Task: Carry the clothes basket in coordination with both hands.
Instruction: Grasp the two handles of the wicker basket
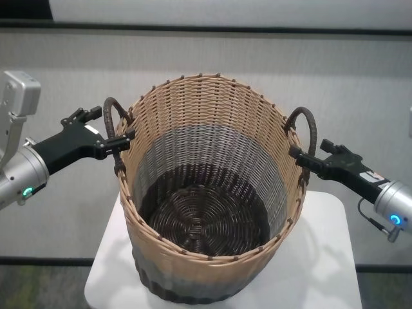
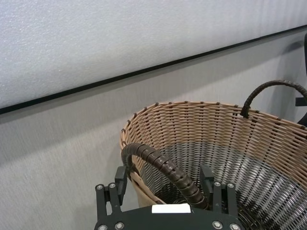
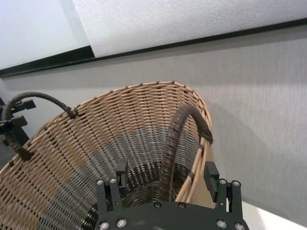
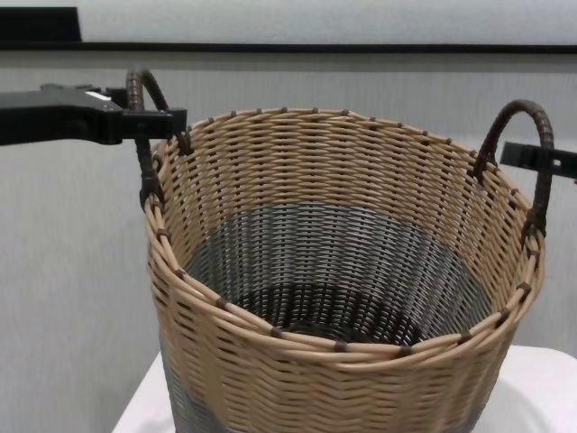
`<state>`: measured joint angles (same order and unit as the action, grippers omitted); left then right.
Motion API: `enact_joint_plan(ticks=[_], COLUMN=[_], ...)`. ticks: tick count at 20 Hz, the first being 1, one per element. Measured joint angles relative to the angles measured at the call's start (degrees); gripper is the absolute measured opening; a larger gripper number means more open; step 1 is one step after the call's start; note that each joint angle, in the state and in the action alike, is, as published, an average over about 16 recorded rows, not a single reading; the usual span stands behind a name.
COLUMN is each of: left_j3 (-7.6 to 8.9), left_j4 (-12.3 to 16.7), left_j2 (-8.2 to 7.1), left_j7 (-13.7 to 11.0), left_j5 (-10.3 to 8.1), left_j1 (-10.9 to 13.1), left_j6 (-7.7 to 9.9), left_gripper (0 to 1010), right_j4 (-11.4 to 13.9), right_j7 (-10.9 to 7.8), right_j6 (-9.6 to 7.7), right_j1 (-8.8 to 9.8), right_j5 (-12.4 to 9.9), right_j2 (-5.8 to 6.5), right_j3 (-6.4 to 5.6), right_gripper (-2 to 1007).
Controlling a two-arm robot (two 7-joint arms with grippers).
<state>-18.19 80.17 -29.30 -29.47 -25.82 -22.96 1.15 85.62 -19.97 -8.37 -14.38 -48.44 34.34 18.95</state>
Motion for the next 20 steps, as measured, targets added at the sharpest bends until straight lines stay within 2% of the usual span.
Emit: enact_joint_plan(ticks=[4, 12, 20], left_j3=[-0.14, -0.48, -0.48], left_j4=[-1.4, -3.5, -4.4], left_j2=[0.24, 0.67, 0.74], left_j7=[-0.4, -1.0, -1.1], left_j5=[-0.09, -0.25, -0.41], left_j1=[-0.6, -1.5, -1.8], left_j6=[-0.34, -0.78, -1.03], left_gripper=[1003, 1003, 1003], right_j4=[-1.0, -3.2, -4.2], right_j7=[0.68, 0.87, 1.69], right_j6=[-0.31, -1.05, -1.09], right_j1=[-1.21, -3.51, -4.57], right_j5=[1.4, 3.5, 5.5], right_j2=[-1.15, -3.25, -4.89], right_j3=[0.22, 0.70, 0.82], right_gripper=[1002, 1002, 1002])
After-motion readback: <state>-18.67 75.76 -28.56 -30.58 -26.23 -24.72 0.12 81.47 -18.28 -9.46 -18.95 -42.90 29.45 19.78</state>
